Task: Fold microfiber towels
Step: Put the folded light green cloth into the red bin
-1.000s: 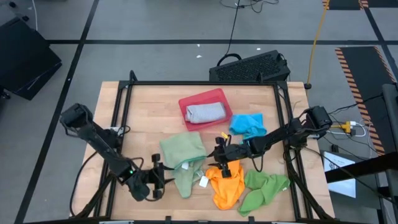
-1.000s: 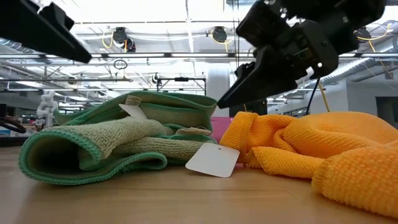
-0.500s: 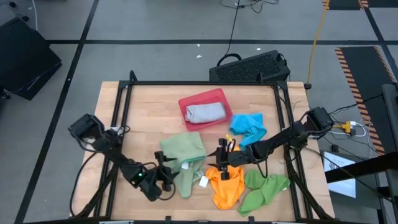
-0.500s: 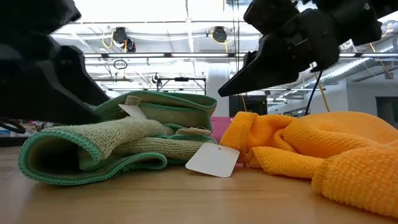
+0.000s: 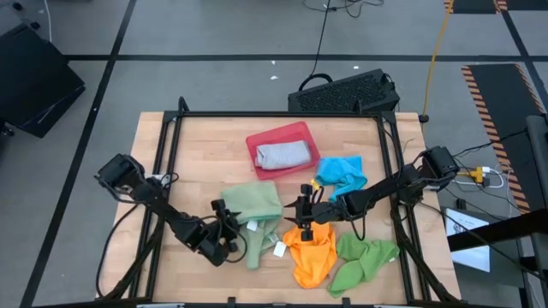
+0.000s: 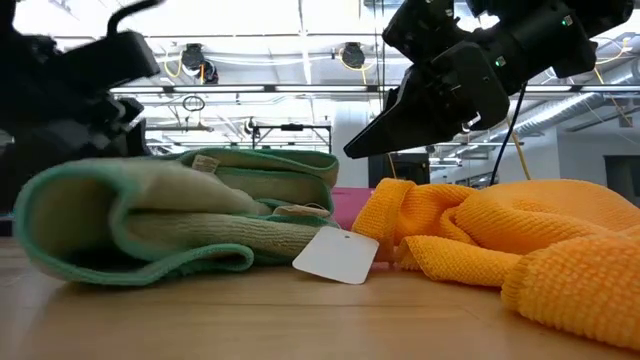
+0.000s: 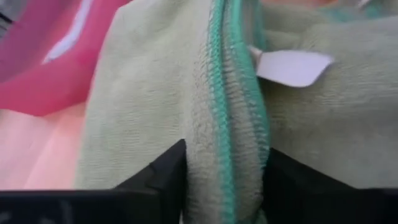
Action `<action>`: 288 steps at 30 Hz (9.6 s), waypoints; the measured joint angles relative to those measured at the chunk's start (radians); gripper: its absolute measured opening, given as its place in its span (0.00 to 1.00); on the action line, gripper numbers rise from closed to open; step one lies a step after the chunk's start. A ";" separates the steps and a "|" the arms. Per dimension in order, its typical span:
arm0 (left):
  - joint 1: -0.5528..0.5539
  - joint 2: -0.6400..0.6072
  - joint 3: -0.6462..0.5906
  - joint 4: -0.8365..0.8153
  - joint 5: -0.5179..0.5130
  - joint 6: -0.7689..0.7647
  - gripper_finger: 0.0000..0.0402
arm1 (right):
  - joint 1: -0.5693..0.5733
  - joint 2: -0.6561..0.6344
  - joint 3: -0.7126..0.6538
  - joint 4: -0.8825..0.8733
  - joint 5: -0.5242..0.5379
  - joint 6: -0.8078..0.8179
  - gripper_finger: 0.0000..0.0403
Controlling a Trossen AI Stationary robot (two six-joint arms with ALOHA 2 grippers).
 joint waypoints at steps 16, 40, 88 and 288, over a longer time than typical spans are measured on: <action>0.013 -0.178 0.000 -0.087 0.073 -0.002 0.04 | 0.079 0.188 0.001 0.305 0.235 -0.242 0.67; 0.125 -0.292 0.000 -0.137 0.161 0.043 0.06 | -0.018 0.298 0.127 0.230 0.184 -0.749 0.76; 0.391 -0.555 0.082 0.185 0.090 0.939 0.03 | -0.286 -0.322 0.128 -0.054 -0.008 -0.714 0.01; 0.959 0.056 0.046 0.550 0.780 0.581 0.03 | -0.868 0.132 0.144 -0.208 -0.750 -0.372 0.00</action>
